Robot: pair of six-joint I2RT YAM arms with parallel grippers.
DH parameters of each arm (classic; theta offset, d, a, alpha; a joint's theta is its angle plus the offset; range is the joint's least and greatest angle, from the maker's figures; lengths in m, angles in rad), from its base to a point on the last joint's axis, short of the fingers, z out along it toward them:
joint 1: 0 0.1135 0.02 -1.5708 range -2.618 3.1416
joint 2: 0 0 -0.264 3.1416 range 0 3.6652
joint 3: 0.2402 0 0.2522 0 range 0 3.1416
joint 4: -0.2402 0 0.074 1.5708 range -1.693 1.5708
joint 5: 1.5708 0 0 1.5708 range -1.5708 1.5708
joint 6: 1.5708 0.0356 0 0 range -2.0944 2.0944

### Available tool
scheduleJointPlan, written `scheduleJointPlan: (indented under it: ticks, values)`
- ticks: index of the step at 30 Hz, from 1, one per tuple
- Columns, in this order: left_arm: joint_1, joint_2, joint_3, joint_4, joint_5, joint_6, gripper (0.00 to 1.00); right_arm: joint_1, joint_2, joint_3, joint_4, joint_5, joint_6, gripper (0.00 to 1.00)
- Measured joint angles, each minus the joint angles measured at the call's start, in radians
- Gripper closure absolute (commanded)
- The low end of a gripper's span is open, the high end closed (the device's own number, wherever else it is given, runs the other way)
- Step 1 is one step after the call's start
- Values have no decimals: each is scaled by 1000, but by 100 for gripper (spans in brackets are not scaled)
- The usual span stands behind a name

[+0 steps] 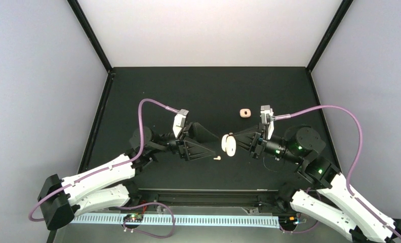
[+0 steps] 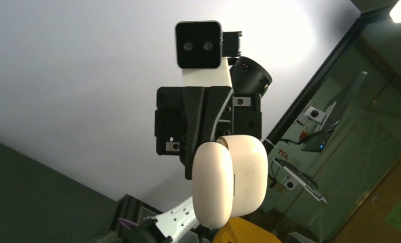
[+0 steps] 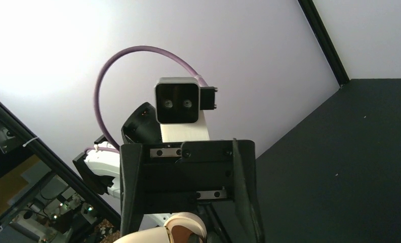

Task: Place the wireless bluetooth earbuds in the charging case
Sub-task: Open the charging case.

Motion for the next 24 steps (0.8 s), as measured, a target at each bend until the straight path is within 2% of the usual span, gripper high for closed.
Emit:
scheduleJointPlan:
  ticks: [3, 16, 24]
  values:
    - [0, -8, 0, -22, -6, 11, 1, 0, -5, 12, -19, 3, -9, 99]
    - [3, -56, -6, -80, -59, 53, 1, 0, -6, 60, -130, 40, -69, 99]
    - [16, -171, -5, -287, -136, 179, 1, 0, 50, 196, -333, 167, -203, 99]
